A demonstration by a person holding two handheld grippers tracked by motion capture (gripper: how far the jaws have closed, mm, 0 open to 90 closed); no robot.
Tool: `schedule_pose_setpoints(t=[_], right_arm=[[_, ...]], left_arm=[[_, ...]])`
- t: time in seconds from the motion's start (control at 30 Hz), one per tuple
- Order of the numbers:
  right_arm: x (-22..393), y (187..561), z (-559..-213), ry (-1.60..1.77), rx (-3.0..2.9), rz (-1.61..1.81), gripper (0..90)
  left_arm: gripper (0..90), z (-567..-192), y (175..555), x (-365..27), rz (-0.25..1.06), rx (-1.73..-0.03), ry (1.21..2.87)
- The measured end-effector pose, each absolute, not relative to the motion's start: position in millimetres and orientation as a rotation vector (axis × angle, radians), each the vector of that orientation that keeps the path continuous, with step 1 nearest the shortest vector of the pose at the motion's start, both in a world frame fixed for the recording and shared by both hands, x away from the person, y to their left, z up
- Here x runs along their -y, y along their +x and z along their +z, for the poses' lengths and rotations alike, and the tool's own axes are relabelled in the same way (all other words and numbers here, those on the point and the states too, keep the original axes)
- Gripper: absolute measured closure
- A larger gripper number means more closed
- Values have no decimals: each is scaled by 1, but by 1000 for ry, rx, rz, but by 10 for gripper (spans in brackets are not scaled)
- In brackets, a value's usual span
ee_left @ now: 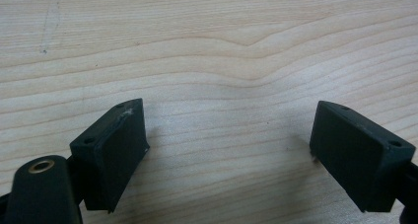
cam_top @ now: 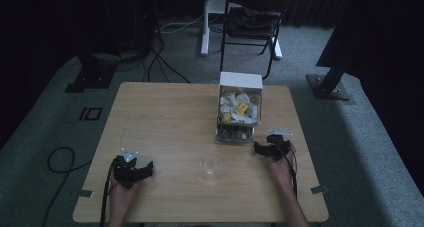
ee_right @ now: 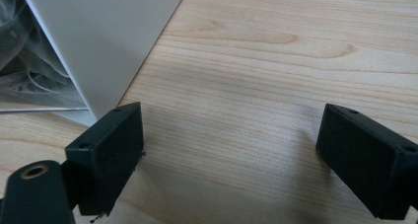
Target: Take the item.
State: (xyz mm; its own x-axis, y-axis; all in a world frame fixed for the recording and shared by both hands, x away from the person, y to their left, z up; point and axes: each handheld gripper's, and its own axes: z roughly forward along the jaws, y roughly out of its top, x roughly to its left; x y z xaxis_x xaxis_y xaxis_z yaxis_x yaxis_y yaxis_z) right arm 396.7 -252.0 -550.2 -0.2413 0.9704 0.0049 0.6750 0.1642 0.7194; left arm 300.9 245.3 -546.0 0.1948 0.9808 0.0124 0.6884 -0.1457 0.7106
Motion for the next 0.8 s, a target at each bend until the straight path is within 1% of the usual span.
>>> schedule_pose_setpoints(t=[0.5, 0.53, 0.57, 0.6, 0.8], right_arm=[[254, 392, -550, 1542, -1996, 854, 108], [254, 391, -550, 1549, -1999, 848, 119], [254, 391, -548, 1553, -2000, 843, 156], [255, 389, -547, 1562, -2002, 845, 170], [257, 379, -536, 1549, -1994, 898, 193]], left_arm=[[149, -546, 300, -245, 661, -1555, 1907], [149, -546, 300, -245, 661, -1555, 1907], [149, -546, 300, -245, 661, -1555, 1908], [149, -546, 300, -245, 661, -1555, 1907], [149, -546, 300, -245, 661, -1555, 1907]])
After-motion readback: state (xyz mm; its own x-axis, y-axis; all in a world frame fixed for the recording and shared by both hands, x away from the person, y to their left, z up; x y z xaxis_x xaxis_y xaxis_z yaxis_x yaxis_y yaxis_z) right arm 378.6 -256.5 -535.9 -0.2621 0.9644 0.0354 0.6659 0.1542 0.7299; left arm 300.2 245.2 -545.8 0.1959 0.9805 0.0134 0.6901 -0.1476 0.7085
